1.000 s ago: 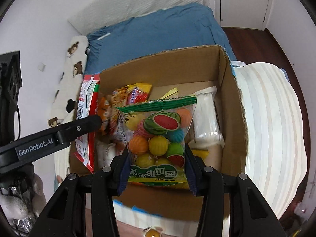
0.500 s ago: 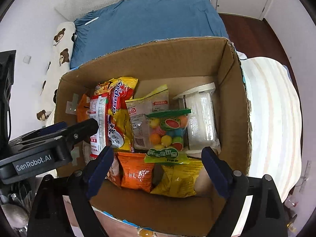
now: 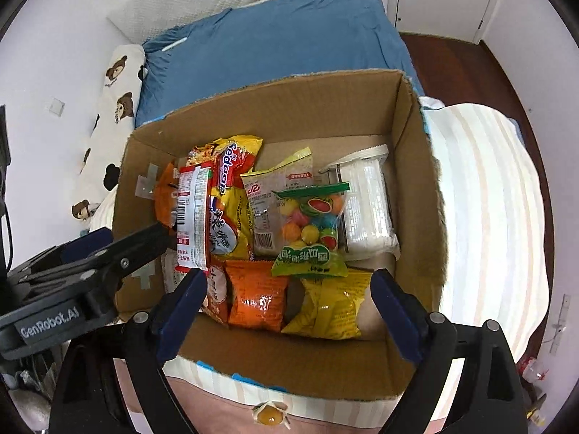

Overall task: Organize snacks
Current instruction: 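Carry the sachet and candy bag into the box and release both, then grasp the round orange candy with the left gripper while the right gripper grasps the red triangular packet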

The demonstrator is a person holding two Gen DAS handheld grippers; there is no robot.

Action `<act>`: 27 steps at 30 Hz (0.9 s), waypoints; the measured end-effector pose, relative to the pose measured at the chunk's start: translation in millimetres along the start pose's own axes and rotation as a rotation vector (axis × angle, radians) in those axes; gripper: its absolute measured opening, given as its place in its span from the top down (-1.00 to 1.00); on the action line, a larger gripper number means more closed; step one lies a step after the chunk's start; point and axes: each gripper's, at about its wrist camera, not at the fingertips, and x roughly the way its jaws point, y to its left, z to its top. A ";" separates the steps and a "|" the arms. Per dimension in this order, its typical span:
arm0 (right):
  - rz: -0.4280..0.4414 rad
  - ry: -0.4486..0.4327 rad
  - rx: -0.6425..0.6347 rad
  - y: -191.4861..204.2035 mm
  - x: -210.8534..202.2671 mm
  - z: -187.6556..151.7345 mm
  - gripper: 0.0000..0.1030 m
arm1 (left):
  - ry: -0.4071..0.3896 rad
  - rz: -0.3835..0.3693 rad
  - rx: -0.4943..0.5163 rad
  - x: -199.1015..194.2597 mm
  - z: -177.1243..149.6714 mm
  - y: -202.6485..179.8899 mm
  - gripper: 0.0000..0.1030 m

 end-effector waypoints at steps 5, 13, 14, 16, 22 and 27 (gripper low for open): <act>-0.033 -0.066 -0.032 4.1 -22.3 -21.8 -0.82 | -0.132 0.048 0.006 -33.7 -28.6 4.3 -0.78; -0.031 -0.185 -0.061 14.4 -66.5 -71.1 -0.82 | -0.281 0.092 0.043 -86.2 -80.7 6.0 -0.78; -0.030 -0.203 -0.065 16.2 -73.7 -80.0 -0.82 | -0.297 0.092 0.043 -92.1 -87.0 6.8 -0.78; -0.021 -0.230 -0.067 17.8 -84.9 -94.4 -0.82 | -0.322 0.092 0.050 -101.8 -98.6 6.4 -0.78; 0.006 -0.284 -0.065 16.1 -109.0 -135.1 -0.82 | -0.359 0.075 0.053 -121.3 -140.9 6.7 -0.78; 0.033 -0.282 -0.052 8.0 -108.6 -170.8 -0.83 | -0.335 0.073 0.047 -113.9 -181.3 11.1 -0.78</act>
